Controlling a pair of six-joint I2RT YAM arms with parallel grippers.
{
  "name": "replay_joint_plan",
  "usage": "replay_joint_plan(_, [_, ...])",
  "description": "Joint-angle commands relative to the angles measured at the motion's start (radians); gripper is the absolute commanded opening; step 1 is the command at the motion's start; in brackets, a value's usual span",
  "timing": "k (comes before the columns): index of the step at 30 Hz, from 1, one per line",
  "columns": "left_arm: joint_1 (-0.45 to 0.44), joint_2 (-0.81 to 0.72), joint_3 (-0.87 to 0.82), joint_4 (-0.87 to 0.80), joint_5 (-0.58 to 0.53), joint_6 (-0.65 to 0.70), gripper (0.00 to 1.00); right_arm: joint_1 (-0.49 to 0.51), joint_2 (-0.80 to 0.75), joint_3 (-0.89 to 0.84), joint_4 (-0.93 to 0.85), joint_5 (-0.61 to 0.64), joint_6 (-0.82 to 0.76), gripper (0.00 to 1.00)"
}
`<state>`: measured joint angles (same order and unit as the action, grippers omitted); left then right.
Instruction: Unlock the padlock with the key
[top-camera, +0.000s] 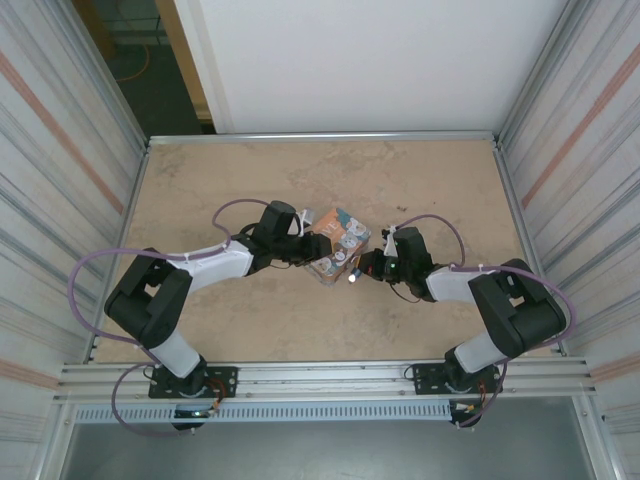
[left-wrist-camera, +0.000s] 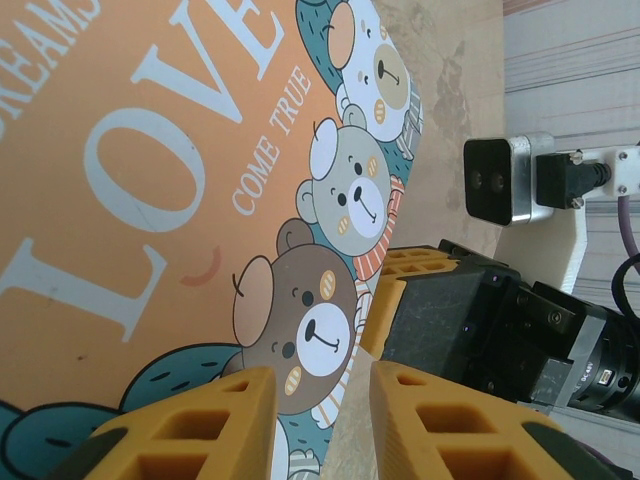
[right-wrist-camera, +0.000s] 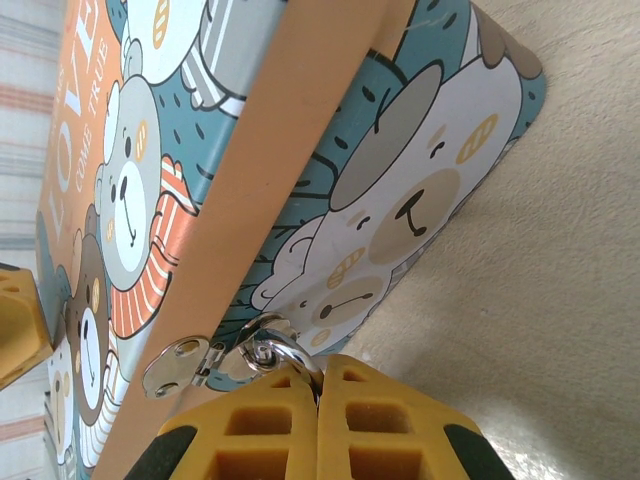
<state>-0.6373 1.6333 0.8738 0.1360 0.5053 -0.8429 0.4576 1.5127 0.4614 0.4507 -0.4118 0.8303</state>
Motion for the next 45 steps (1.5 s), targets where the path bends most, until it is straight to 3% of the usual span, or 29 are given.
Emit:
replay_joint_plan(1, [-0.013, 0.052, -0.051, -0.131, -0.010, -0.009, 0.32, 0.006, 0.010, 0.025, 0.063, 0.018, 0.018, 0.00])
replay_joint_plan(45, [-0.012, 0.052, -0.052, -0.136, -0.012, -0.005, 0.32, -0.005, 0.022, 0.060, 0.077, 0.058, 0.053, 0.00])
